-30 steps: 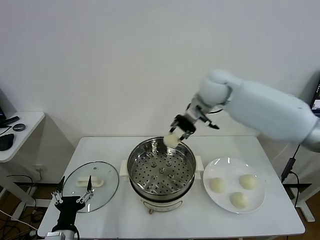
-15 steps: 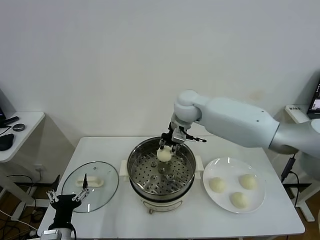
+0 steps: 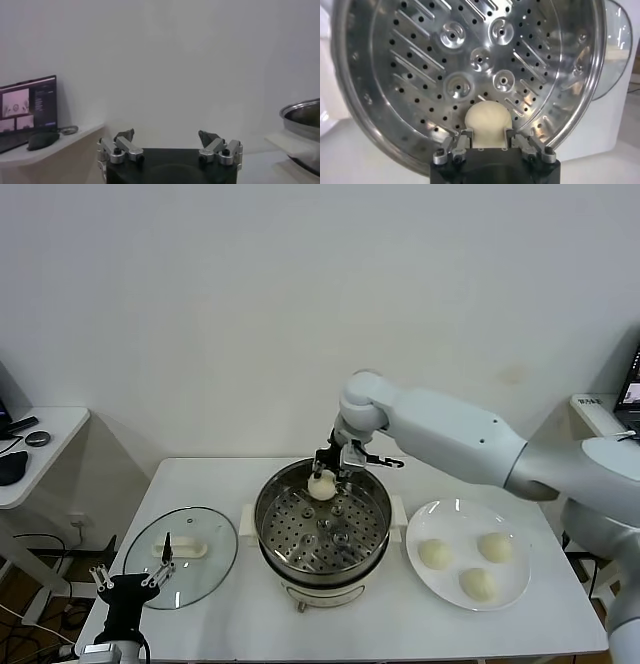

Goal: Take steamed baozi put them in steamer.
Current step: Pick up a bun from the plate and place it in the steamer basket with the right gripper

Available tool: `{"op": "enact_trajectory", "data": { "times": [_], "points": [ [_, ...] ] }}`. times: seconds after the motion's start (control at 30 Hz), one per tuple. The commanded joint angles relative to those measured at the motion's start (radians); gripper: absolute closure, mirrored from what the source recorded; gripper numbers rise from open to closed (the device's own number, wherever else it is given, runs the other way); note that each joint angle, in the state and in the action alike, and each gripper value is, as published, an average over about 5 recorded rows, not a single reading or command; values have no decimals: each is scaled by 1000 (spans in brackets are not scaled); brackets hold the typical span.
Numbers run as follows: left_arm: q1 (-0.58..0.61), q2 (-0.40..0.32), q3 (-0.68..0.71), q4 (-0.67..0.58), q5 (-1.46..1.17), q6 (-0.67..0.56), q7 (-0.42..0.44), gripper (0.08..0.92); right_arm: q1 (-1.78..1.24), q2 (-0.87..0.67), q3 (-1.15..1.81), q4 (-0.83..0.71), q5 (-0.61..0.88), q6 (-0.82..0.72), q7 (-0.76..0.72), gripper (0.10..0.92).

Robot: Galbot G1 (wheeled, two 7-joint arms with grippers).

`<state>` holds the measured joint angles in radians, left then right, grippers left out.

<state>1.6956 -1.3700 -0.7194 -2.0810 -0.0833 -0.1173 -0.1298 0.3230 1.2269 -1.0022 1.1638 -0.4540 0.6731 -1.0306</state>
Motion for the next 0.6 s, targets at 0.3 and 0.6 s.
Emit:
{"op": "enact_trajectory", "data": {
  "times": [0.3,0.6],
  "points": [
    [0,-3,4,3,1,-2,-1,177,-19,9,16,-22,7,34,38,346],
    [-4,12,2,4,-9,9,2,177,241,-223,-154,269,490,-411,-76,204]
  ]
}}
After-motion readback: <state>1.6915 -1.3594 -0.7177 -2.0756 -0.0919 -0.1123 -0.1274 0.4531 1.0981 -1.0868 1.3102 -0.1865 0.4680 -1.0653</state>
